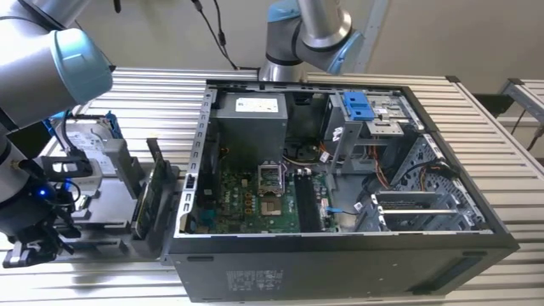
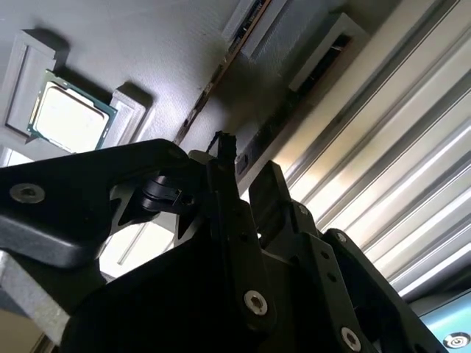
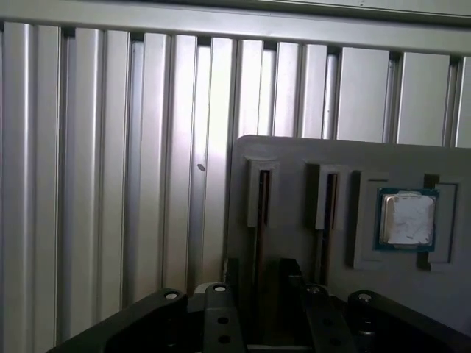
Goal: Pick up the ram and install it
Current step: 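Pick up the ram and move it above insertion slot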
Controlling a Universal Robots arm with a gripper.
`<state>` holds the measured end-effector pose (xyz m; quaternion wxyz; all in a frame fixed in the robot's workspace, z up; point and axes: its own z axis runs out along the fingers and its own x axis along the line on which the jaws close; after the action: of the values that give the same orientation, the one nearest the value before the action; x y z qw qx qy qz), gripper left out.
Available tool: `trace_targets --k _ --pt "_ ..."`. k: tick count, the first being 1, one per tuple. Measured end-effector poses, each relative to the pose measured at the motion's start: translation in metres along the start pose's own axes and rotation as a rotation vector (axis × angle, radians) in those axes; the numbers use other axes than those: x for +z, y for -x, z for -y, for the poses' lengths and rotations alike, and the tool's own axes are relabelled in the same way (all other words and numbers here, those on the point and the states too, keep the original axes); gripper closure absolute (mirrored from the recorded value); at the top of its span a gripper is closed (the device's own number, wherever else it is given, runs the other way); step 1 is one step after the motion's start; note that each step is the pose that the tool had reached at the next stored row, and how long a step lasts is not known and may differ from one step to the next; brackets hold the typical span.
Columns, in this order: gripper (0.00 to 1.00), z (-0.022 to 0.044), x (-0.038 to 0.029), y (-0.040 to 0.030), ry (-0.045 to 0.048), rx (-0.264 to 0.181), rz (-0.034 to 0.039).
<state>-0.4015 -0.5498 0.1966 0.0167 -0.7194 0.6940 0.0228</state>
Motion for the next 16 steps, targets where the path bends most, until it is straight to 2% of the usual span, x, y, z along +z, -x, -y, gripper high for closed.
trace_targets --k 9,10,13,16 --pt "0.64 0.0 0.0007 0.0 0.0 0.0 0.0" --pt "0.66 0.0 0.0007 0.0 0.0 0.0 0.0" --pt "0.85 0.0 0.0007 -0.0001 0.0001 0.0 -0.0001" --pt "0.86 0.0 0.0008 0.0 0.0 0.0 0.0"
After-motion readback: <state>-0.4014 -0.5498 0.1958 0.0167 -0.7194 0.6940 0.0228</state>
